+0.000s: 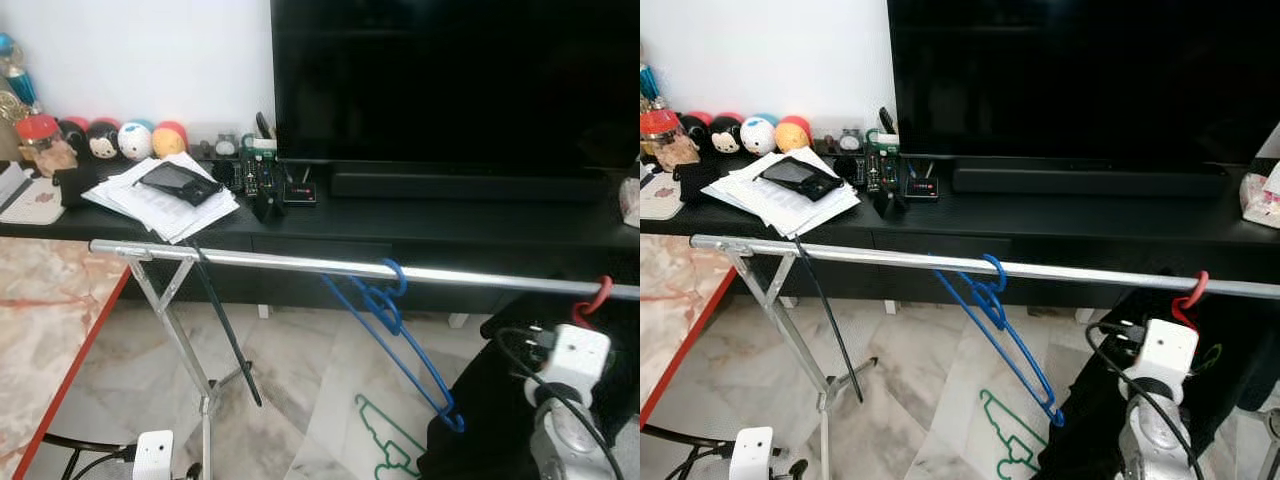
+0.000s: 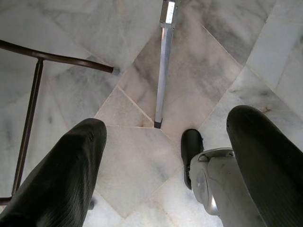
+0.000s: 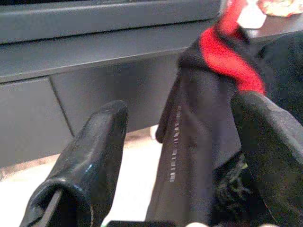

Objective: Hang hanger

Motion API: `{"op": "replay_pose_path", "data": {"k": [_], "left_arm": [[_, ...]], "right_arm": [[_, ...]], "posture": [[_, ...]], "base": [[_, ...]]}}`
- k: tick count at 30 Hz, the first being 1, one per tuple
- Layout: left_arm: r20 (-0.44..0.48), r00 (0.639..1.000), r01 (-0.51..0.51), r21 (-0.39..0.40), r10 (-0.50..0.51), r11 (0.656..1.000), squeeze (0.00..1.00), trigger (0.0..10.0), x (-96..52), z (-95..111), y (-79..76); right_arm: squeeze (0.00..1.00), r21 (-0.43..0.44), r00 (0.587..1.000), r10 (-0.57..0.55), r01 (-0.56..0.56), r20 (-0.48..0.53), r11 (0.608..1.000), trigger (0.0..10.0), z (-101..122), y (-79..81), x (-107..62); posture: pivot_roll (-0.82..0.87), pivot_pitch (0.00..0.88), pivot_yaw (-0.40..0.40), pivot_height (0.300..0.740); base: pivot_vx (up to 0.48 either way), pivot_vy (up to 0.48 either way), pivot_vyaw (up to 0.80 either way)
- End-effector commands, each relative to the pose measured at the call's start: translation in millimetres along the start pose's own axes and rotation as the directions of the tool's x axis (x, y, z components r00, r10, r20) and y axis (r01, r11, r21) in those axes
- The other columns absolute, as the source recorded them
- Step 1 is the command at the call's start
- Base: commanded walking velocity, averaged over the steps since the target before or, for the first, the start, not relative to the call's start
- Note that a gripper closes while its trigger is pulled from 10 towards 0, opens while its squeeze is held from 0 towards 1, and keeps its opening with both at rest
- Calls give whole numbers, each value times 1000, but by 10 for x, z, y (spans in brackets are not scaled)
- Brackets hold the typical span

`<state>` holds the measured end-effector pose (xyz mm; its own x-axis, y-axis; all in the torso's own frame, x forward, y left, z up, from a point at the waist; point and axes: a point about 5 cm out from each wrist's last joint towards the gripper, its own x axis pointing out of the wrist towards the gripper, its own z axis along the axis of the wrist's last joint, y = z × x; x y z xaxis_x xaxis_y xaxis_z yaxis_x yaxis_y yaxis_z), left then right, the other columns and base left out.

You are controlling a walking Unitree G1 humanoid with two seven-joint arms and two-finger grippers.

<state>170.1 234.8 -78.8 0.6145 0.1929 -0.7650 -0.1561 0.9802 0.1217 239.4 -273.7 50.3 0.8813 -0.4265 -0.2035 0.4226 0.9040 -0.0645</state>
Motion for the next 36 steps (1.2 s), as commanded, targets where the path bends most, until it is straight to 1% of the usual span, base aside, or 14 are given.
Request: {"op": "replay_pose_path", "data": {"k": [1, 5, 8, 9, 11, 12, 15, 20, 23, 25, 26, 29, 32, 36], "left_arm": [[-30, 1000, -3, 18, 3, 1000, 0, 10000, -11, -58, 26], [-32, 999, 3, 25, -2, 1000, 0, 10000, -13, -63, 30], [-33, 999, 7, 30, -6, 1000, 0, 10000, -12, -58, 32], [-32, 999, 8, 31, -7, 999, 0, 10000, -10, -51, 33], [-32, 999, 8, 31, -7, 999, 0, 10000, -9, -49, 33], [-32, 999, 9, 31, -8, 999, 0, 10000, -7, -44, 32], [-30, 999, 11, 32, -10, 999, 0, 10000, -4, -34, 18], [-29, 999, 18, 34, -17, 999, 0, 10000, -5, -41, -14], [-27, 999, 21, 33, -20, 999, 0, 10000, -5, -42, -30], [-28, 999, 23, 32, -22, 999, 0, 10000, -5, -45, -35], [-29, 999, 29, 32, -28, 999, 0, 10000, -5, -46, -45], [-30, 999, 33, 31, -32, 999, 0, 10000, -5, -48, -56], [-31, 999, 35, 29, -34, 999, 0, 10000, -5, -49, -58], [-34, 998, 44, 29, -43, 999, 0, 10000, -4, -51, -70]], "right_arm": [[0, 12, 999, -20, 20, 38, 1000, 10000, 75, -48, 2], [0, 9, 998, -46, 45, 39, 999, 10000, 64, -67, -9], [0, 1, 997, -72, 72, 1, 997, 10000, 4, -88, -3], [0, -6, 996, -85, 84, -38, 996, 10000, -46, -92, 16], [0, -5, 995, -84, 84, -44, 996, 10000, -55, -91, 21], [0, -6, 996, -66, 66, -65, 998, 10000, -75, -64, 43], [0, -10, 996, -49, 48, -80, 999, 10000, -71, -24, 101], [0, 1, 994, -46, 46, -99, 999, 10000, -59, -12, 194], [0, 23, 991, -47, 50, -126, 998, 10000, -41, 7, 283], [0, 32, 989, -55, 60, -141, 998, 10000, -38, 14, 318], [0, 49, 986, -67, 75, -156, 996, 10000, -26, 19, 361], [0, 56, 982, -92, 102, -165, 993, 10000, 5, 10, 418], [0, 54, 981, -106, 116, -163, 992, 10000, 31, 18, 448], [0, 50, 976, -129, 140, -177, 989, 10000, 14, 23, 473]], "posture": [[-103, 14, -23, 740], [-105, 15, -21, 740], [-105, 15, -21, 740], [-102, 14, -21, 740], [-102, 14, -21, 740], [-102, 14, -21, 740], [-105, 12, -20, 740], [-106, 11, -20, 740], [-106, 11, -19, 740], [-106, 11, -19, 740], [-105, 12, -19, 740], [-96, 13, -21, 740], [-97, 14, -21, 740], [-93, 18, -20, 740]], "base": [[0, 0, 0], [0, 0, 0], [0, 0, 0], [0, 0, 0], [0, 0, 0], [0, 0, 0], [0, 0, 0], [0, 0, 0], [0, 0, 0], [0, 0, 0], [0, 0, 0], [0, 0, 0], [0, 0, 0], [0, 0, 0]]}}
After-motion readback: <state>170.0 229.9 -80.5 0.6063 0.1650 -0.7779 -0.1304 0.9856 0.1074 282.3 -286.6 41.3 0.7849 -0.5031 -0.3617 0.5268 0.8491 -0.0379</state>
